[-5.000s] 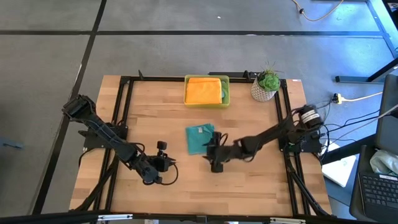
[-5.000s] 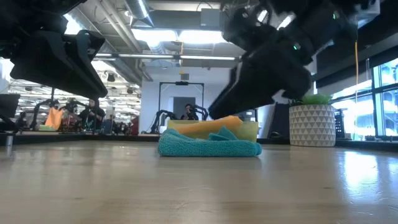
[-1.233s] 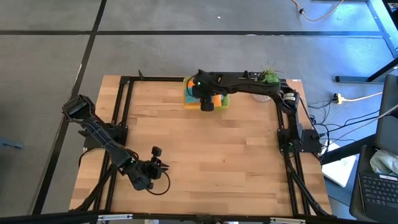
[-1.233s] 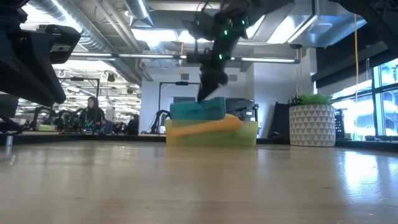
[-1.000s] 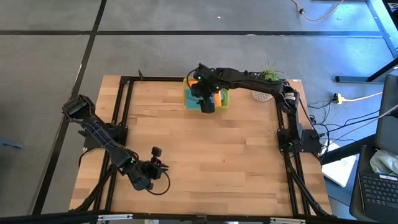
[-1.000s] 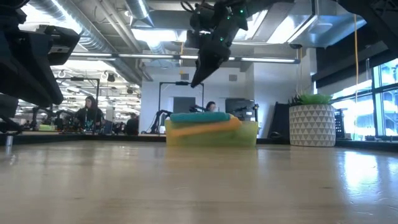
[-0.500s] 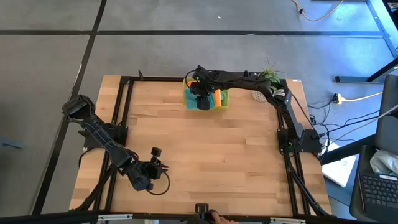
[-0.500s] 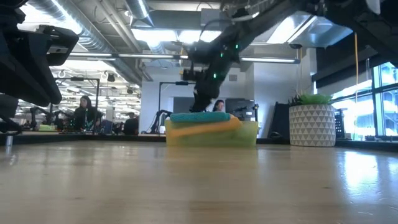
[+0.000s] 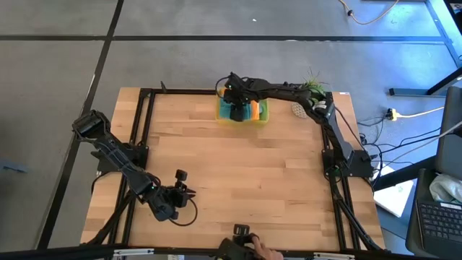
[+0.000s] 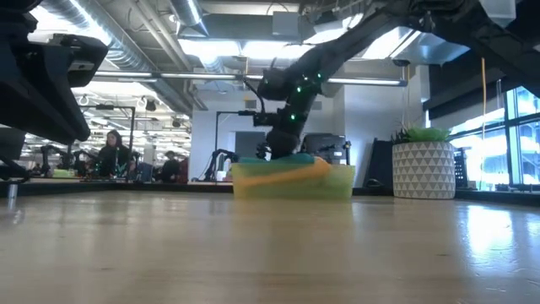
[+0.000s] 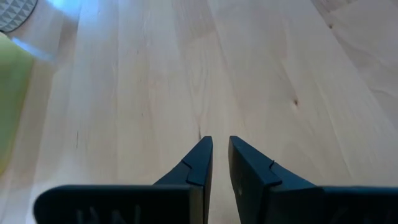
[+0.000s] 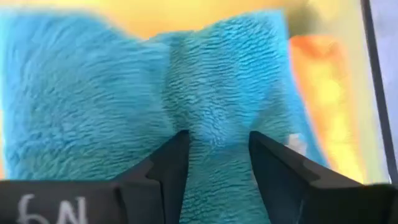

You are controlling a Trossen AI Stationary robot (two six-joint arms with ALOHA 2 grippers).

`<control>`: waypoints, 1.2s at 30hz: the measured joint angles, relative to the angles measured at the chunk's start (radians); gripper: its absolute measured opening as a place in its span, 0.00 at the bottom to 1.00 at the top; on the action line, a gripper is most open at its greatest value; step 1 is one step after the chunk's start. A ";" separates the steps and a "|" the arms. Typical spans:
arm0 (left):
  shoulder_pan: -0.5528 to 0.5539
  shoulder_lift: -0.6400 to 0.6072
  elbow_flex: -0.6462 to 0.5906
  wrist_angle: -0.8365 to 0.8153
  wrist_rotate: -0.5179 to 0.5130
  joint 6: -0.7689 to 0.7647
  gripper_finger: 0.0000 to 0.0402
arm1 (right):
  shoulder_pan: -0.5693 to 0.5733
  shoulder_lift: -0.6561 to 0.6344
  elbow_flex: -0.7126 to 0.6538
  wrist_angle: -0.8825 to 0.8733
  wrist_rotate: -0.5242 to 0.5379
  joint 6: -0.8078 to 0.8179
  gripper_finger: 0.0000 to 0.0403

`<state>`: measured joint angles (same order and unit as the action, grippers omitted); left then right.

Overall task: Fold microfiber towels
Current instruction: Put the blue folded cloth into the yellow bin, then return to Home Position

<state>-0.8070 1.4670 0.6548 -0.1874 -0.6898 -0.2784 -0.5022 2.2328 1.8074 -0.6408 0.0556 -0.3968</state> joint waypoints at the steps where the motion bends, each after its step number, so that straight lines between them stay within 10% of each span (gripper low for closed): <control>1: 0.003 0.000 0.000 -0.002 0.000 0.000 0.11 | 0.000 0.000 0.021 -0.016 -0.004 0.000 0.42; 12: 0.010 0.000 0.000 -0.016 -0.008 -0.025 0.11 | 0.017 -0.004 0.291 -0.355 -0.140 0.091 0.42; 18: -0.026 -0.001 0.000 -0.152 -0.197 -0.204 0.11 | 0.075 -0.049 0.268 -0.501 -0.271 0.148 0.42; 24: -0.099 -0.009 0.000 -0.197 -0.327 -0.288 0.11 | 0.144 -0.235 -0.035 -0.401 -0.225 0.224 0.36; 31: 0.009 -0.226 -0.033 -0.256 -0.364 -0.177 0.01 | 0.200 -0.662 -0.643 0.131 -0.224 0.452 0.22; 36: 0.215 -0.484 -0.202 0.107 -0.128 0.191 0.00 | 0.262 -0.913 -1.019 0.447 -0.206 0.575 0.15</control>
<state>-0.5920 0.9835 0.4532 -0.0806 -0.8180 -0.0876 -0.2399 1.3194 0.7888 -0.1935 -0.1505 0.1787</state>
